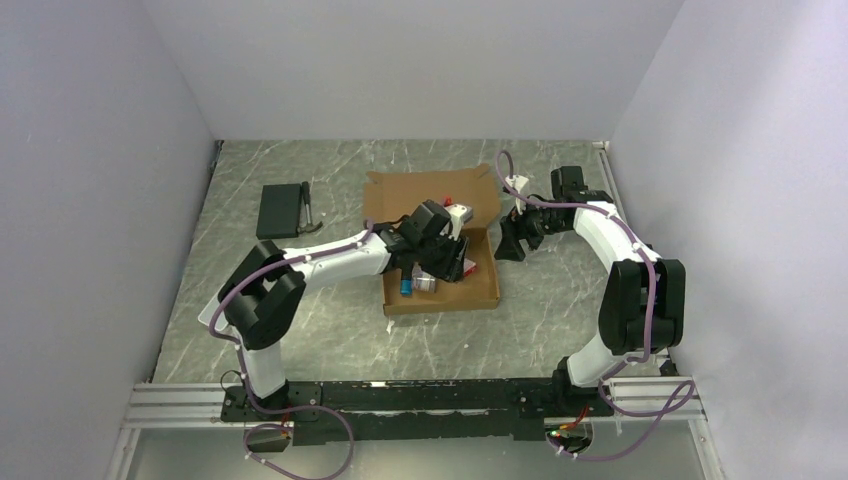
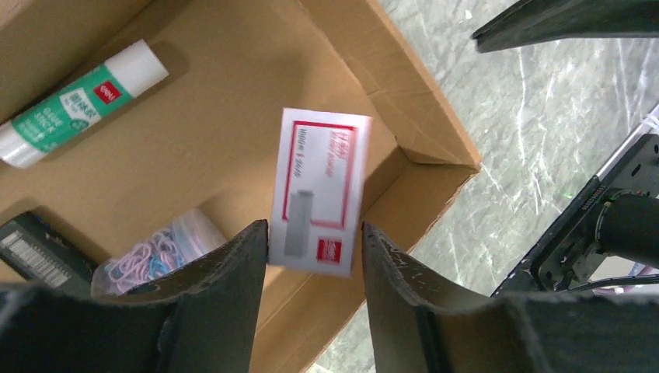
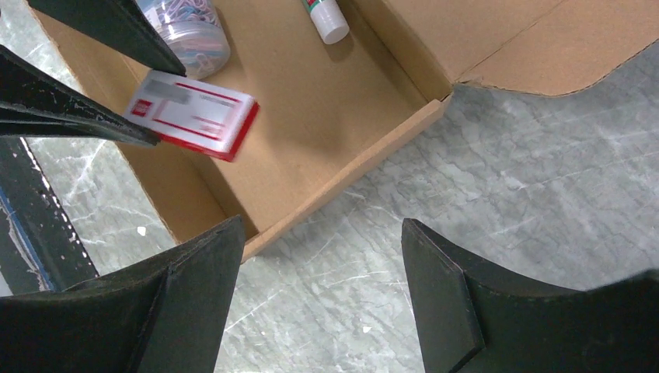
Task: Fold the paper box
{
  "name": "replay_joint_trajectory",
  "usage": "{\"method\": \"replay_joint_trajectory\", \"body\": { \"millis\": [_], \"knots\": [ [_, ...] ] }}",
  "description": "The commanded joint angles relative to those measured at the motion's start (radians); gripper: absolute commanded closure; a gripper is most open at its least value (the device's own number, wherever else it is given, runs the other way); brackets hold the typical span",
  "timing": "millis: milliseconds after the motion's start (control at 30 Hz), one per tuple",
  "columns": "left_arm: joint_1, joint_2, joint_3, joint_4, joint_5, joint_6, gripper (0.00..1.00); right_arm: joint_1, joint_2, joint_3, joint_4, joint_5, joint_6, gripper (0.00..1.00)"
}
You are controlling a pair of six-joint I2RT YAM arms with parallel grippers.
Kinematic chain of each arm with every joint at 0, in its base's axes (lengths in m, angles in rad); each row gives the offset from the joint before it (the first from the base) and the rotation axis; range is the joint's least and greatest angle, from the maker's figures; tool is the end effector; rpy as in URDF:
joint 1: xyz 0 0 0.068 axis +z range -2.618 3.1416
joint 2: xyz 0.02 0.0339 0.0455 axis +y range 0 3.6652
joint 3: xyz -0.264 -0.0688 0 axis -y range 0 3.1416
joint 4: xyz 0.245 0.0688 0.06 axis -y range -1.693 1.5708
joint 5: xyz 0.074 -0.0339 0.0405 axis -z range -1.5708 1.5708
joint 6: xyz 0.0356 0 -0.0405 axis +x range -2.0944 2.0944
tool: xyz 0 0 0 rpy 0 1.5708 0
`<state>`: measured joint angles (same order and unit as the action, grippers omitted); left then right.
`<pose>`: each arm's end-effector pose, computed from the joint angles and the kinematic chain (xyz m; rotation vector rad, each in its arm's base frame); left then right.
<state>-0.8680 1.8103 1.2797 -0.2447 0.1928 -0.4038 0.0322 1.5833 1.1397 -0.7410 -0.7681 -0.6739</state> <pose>0.2547 -0.3112 0.2215 0.6709 2.3989 -0.8147 0.3069 0.0346 0.2343 -1.0220 2.2172 0.7833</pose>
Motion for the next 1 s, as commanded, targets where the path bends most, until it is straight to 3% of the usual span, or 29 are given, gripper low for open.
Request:
{"method": "replay_joint_trajectory", "body": {
  "millis": [0,333,567,833,967],
  "knots": [
    [-0.003,-0.006,0.053,-0.04,-0.045,0.024,0.45,-0.008,-0.049,0.02,-0.003,-0.039,-0.027,0.22],
    [0.0,-0.085,0.011,-0.028,-0.076,0.045,0.38,-0.012,-0.052,0.019,-0.003,-0.045,-0.026,0.22],
    [0.077,-0.241,-0.097,-0.004,-0.138,0.033,0.33,-0.014,-0.062,0.015,0.001,-0.056,-0.03,0.22],
    [0.326,-0.44,-0.287,0.054,-0.109,-0.037,0.17,-0.017,-0.095,-0.007,0.033,-0.073,-0.026,0.22],
    [0.518,-0.49,-0.364,0.174,0.058,-0.115,0.05,-0.036,-0.097,-0.009,0.039,-0.084,-0.02,0.22]
  ]
}}
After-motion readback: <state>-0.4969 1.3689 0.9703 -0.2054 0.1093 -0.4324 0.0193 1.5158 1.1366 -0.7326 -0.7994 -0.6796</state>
